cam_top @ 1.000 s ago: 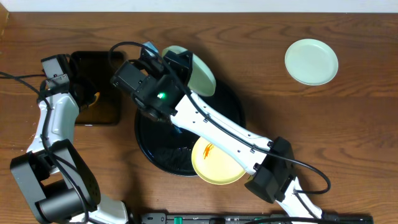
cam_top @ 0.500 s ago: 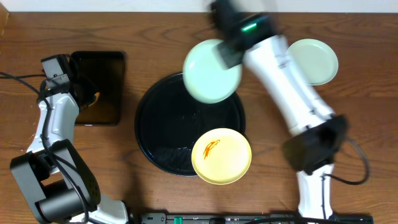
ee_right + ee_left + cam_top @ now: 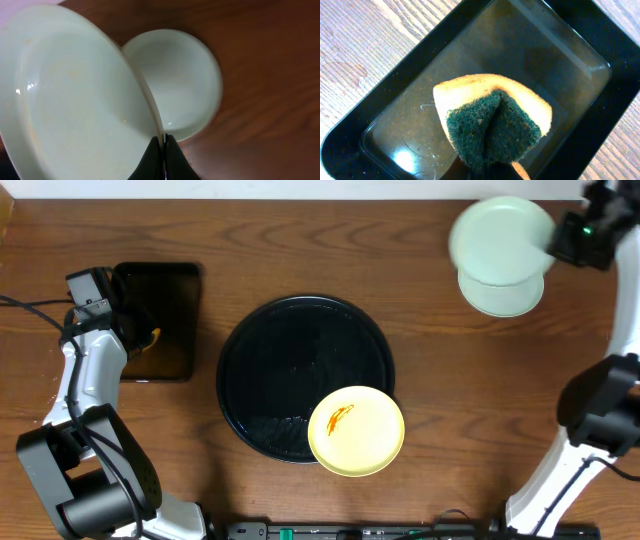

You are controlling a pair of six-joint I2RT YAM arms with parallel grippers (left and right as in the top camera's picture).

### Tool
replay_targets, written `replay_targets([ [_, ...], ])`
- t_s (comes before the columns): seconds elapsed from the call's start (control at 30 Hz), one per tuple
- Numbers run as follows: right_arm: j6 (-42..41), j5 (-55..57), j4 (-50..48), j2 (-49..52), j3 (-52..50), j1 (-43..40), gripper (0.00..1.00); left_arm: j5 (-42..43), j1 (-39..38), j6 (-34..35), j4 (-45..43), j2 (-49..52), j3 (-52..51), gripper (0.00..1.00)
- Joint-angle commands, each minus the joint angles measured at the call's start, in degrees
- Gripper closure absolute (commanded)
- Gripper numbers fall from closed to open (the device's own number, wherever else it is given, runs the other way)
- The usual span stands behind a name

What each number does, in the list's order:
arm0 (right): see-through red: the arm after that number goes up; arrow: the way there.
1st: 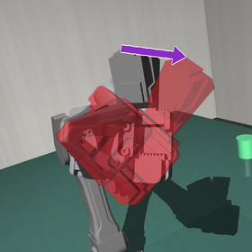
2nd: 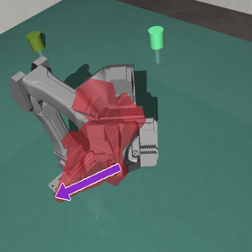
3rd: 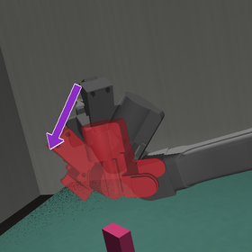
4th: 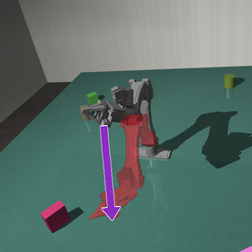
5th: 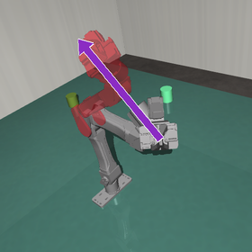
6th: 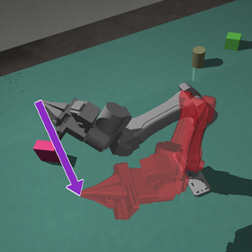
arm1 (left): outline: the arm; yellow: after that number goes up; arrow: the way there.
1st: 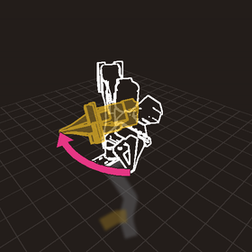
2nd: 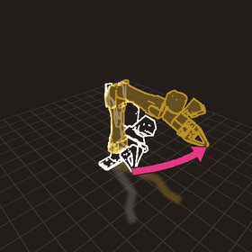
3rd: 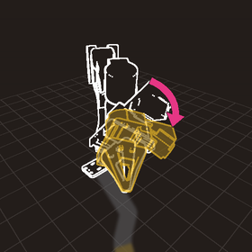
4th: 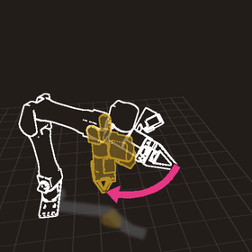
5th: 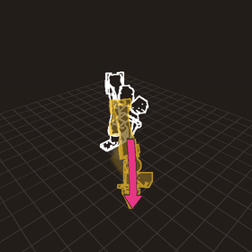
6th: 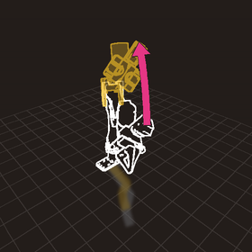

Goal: Clean dirty plates on tray and stack at the side
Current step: 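Stack the green plate onto the other green plate and release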

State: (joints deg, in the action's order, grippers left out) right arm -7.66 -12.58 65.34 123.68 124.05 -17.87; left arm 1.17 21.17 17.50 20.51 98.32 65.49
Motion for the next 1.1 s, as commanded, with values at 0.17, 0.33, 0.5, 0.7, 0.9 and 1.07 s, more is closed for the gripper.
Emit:
replay_targets([
  [0.17, -4.1, -2.0, -12.7, -1.7, -15.1, -3.0, 0.99, -0.3, 0.0, -1.2, -0.1, 0.5, -0.4, 0.93],
  [0.33, -9.4, 2.1, -19.8, -1.7, -19.8, -2.9, 0.91, -0.3, 0.0, -1.2, -0.1, 0.5, -0.4, 0.93],
  [0.5, -9.4, 0.6, -19.7, -1.7, -20.1, -1.9, 0.46, -0.3, 0.0, -1.2, -0.1, 0.5, -0.4, 0.92],
  [0.7, -5.1, -3.2, -11.8, -2.8, -18.7, 2.4, 0.49, -0.3, 0.0, -1.2, -0.1, 0.5, -0.4, 0.92],
  [0.9, 1.8, -9.6, 2.0, -6.6, -17.8, 13.1, 0.41, -0.3, 0.0, -1.2, -0.1, 0.5, -0.4, 0.92],
  [1.07, -1.5, -2.3, 9.7, -7.0, -18.1, 25.2, 0.59, -0.3, 0.0, -1.2, 0.0, 0.5, -0.4, 0.92],
])
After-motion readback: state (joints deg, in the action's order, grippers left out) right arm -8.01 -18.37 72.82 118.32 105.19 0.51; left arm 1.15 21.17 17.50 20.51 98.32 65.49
